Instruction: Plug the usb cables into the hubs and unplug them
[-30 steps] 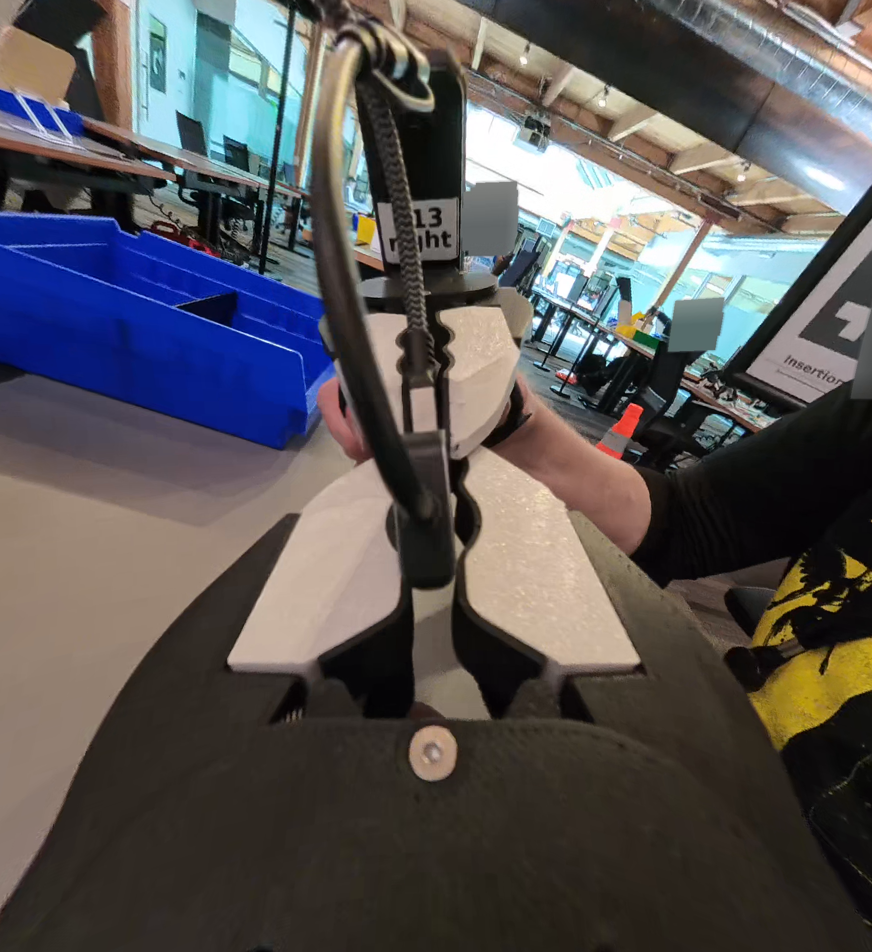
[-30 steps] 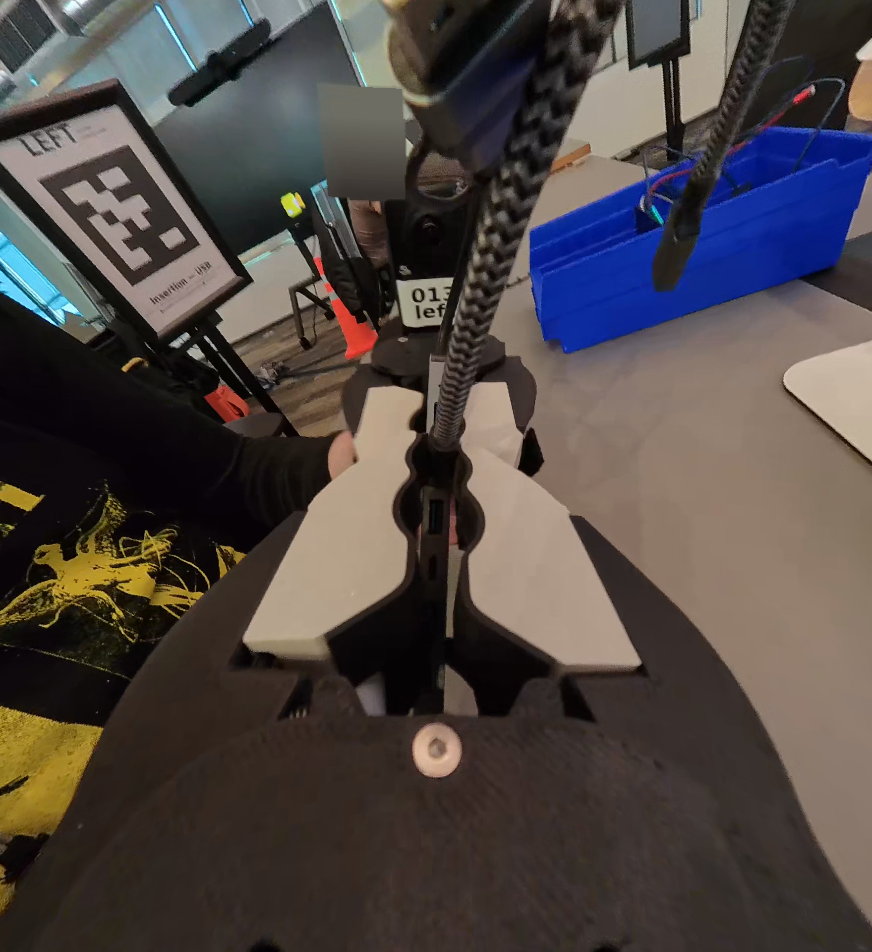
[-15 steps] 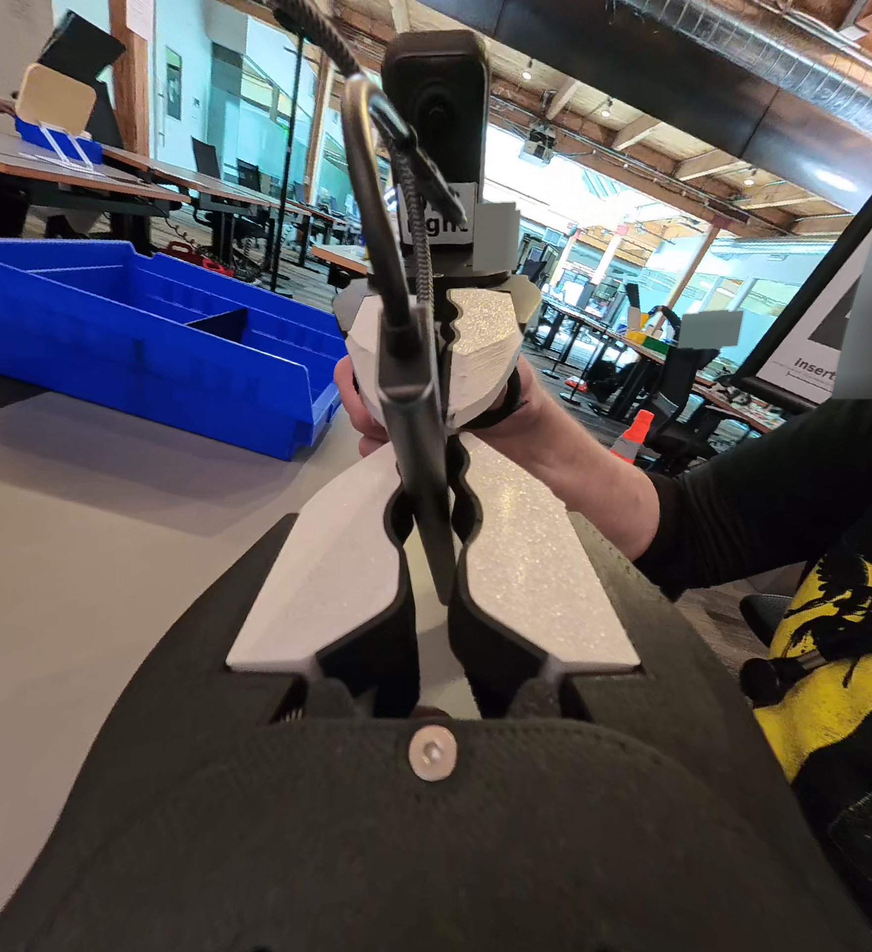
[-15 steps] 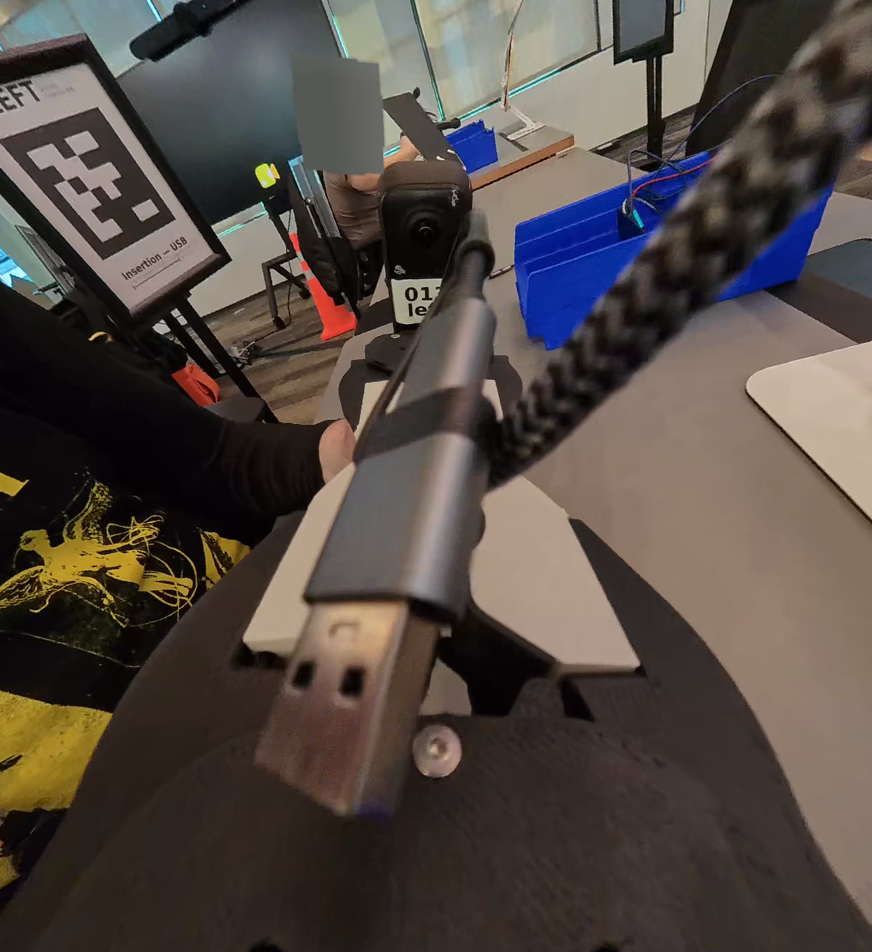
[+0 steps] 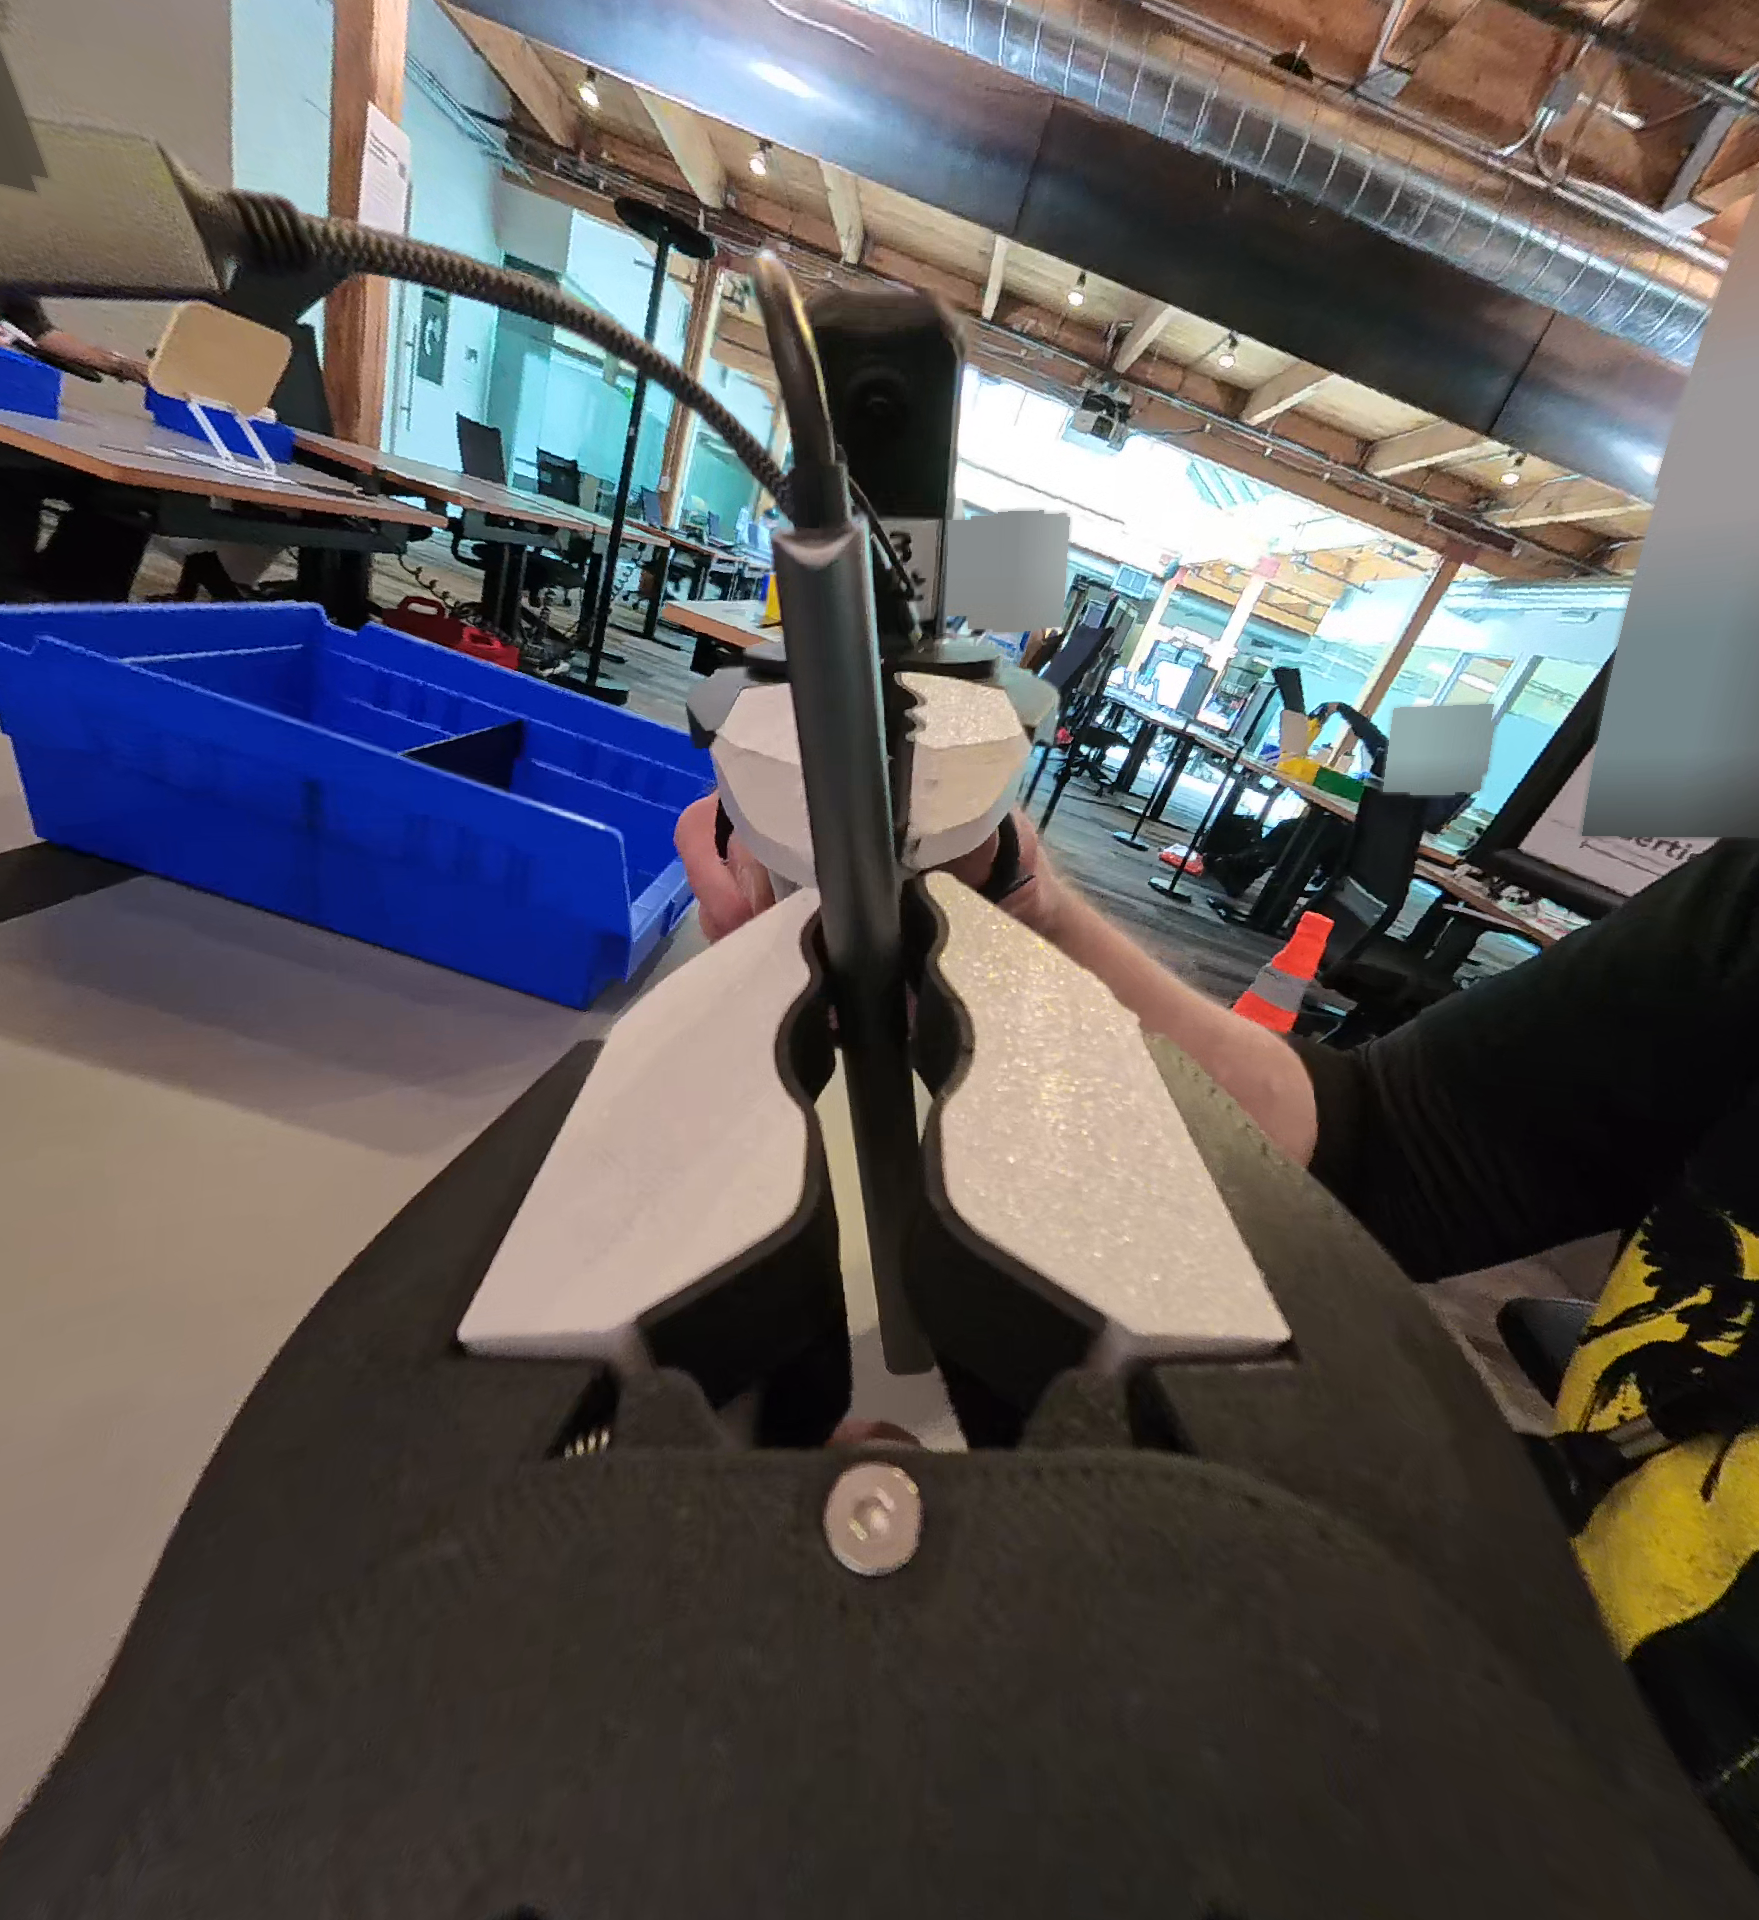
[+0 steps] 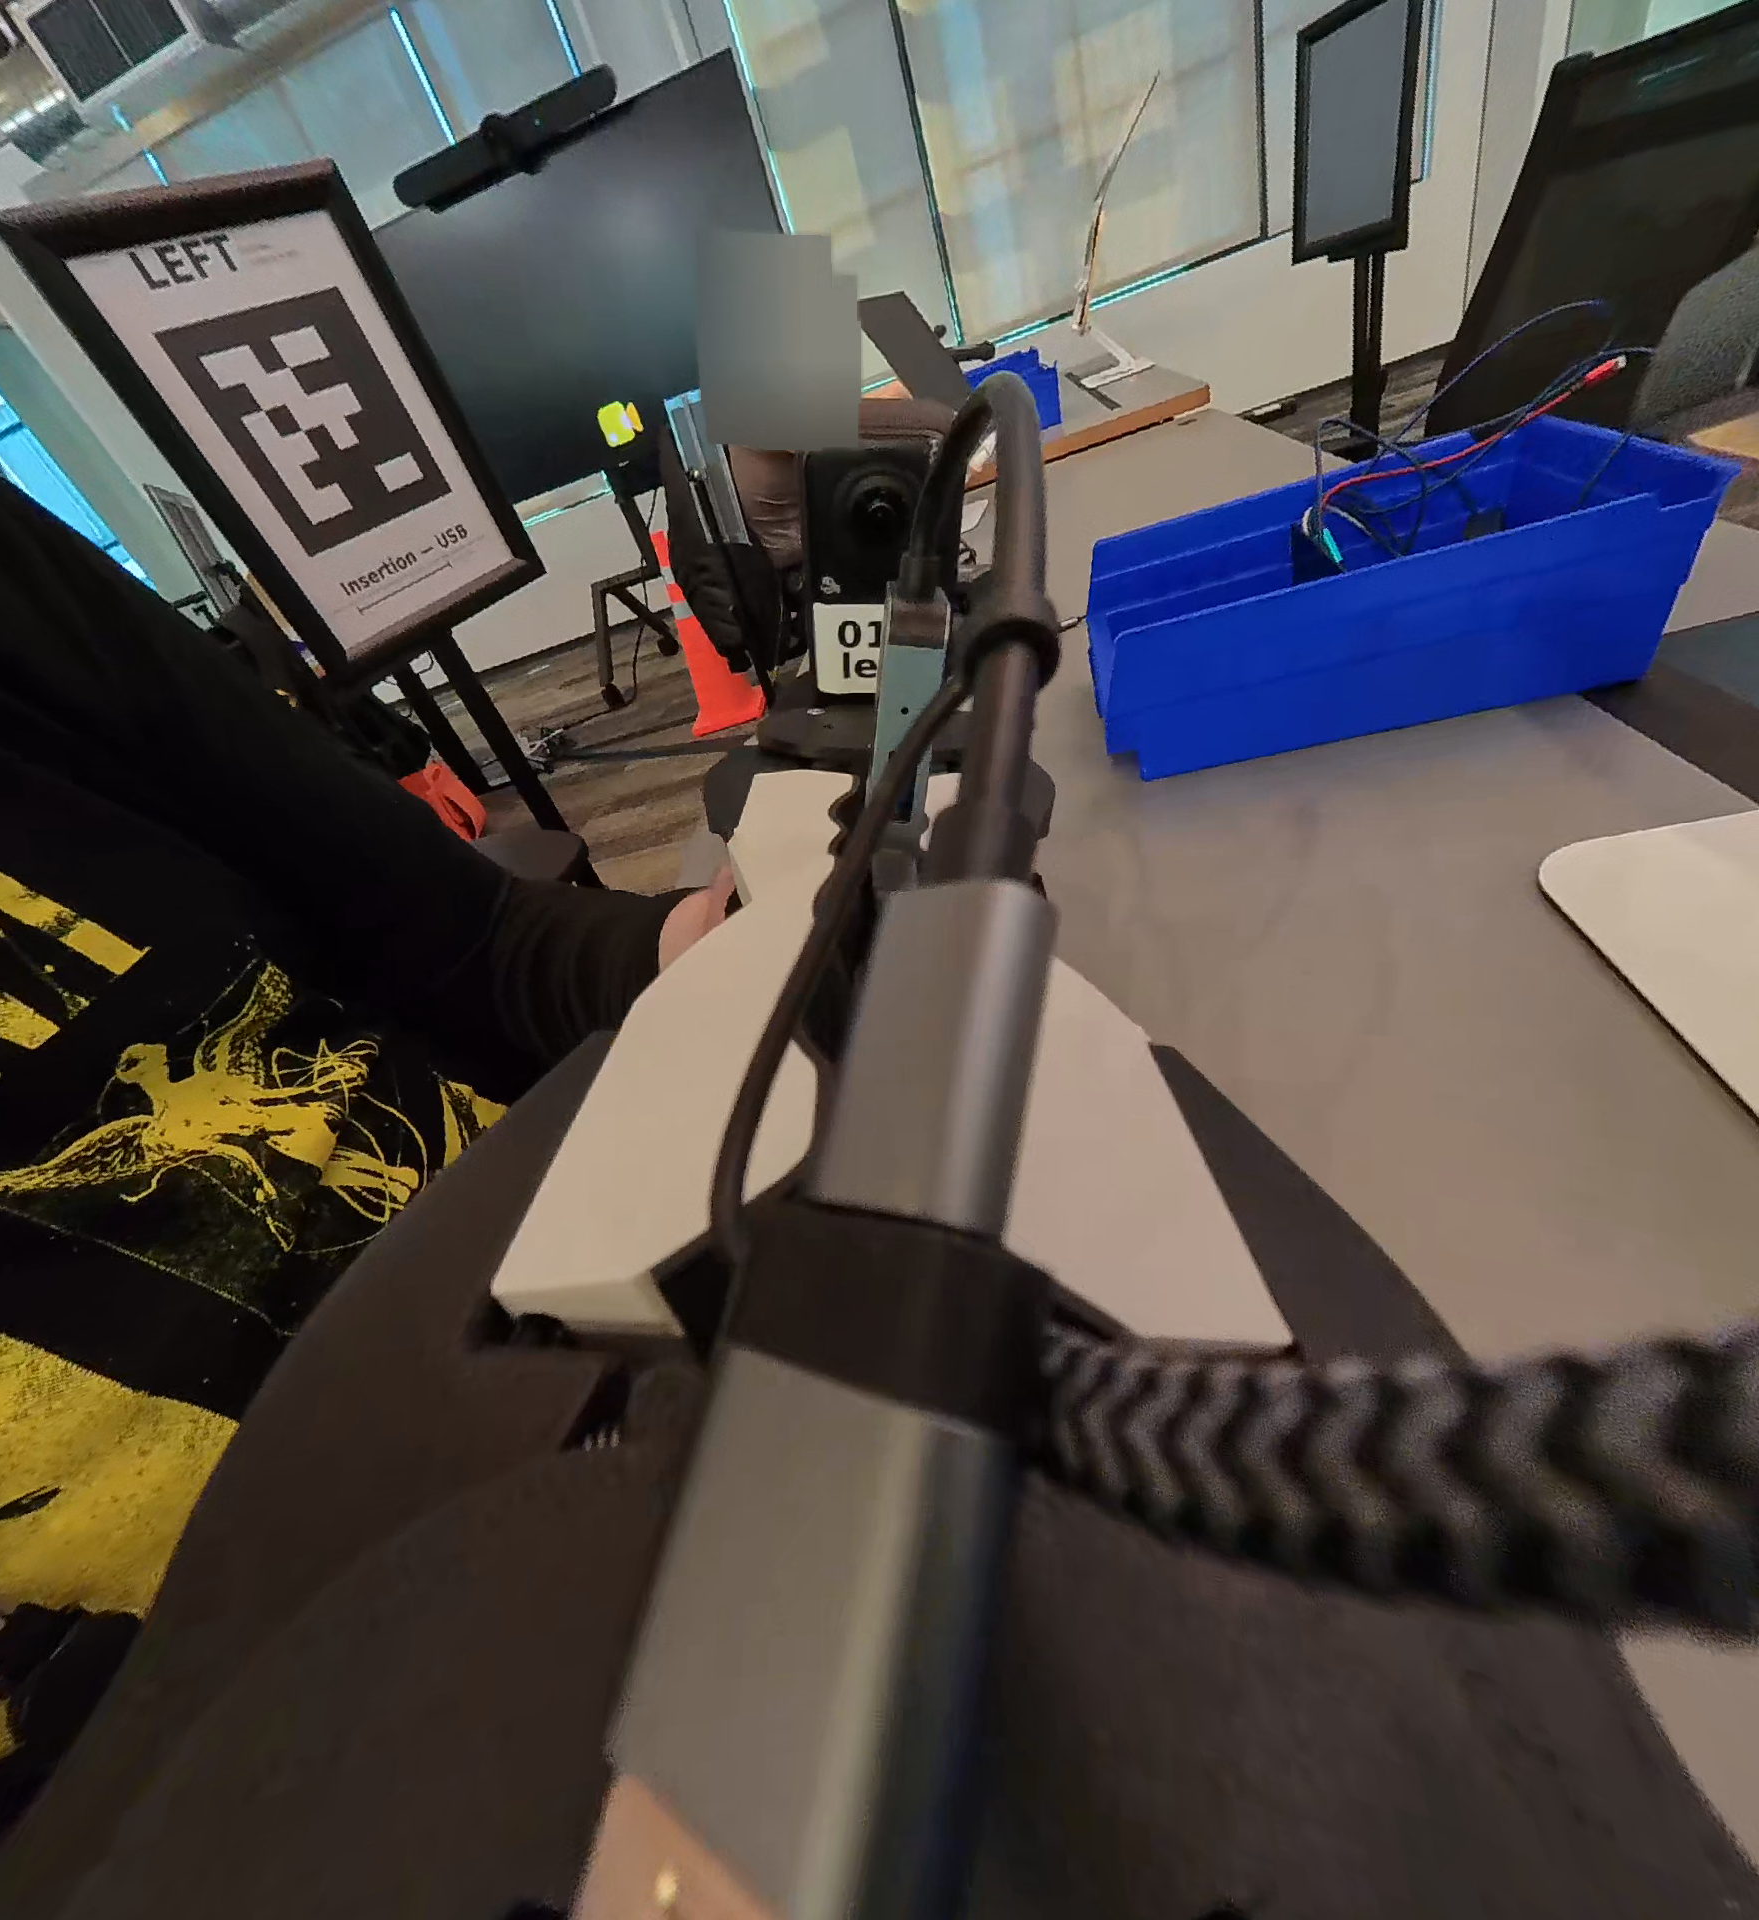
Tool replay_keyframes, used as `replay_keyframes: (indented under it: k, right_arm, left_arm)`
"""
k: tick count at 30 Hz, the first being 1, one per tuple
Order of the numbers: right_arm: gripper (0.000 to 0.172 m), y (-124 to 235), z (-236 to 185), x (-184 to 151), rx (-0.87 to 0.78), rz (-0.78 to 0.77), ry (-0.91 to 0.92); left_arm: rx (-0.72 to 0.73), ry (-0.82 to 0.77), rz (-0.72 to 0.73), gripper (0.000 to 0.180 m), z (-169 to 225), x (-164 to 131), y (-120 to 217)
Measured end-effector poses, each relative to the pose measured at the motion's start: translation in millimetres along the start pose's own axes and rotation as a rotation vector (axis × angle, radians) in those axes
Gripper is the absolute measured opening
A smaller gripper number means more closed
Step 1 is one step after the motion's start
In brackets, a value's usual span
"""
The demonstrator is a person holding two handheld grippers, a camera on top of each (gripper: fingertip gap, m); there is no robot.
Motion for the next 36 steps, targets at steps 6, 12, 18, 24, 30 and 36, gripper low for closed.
replay_keyframes:
  k: [6,12,18,24,30,36]
  right_arm:
    - [0.008,1.1,-3.3,4.9,0.035,0.058,-0.034]
    - [0.009,2.3,-4.1,5.4,0.047,0.067,-0.041]
    - [0.008,-5.7,-4.3,10.0,0.018,0.239,-0.105]
    - [0.008,-17.0,-6.9,8.9,-0.002,0.412,-0.219]
    - [0.008,39.0,14.6,8.8,-0.121,0.521,-0.257]
    - [0.009,59.2,34.9,-0.4,-0.28,0.208,-0.229]
  left_arm:
    - [0.013,-0.027,0.031,0.012,5.3,9.0,0.3]
    - [0.034,-0.052,0.009,0.011,7.7,10.9,-0.3]
    - [0.074,-0.06,0.121,0.011,6.6,21.2,6.0]
    - [0.09,-0.053,0.15,0.011,7.4,28.3,13.4]
    - [0.224,-0.112,0.366,0.011,-0.3,68.2,91.5]
    - [0.213,-0.08,0.199,0.011,-9.5,44.9,65.0]
Point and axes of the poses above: each gripper's, where its closed fingertips meet, y back along the fingers, x out of its top, z = x × y across the jaws, the point moved 6 cm from there along y, back along the fingers, and after that the axes turned 11 degrees about -x, right-handed, at the moved point
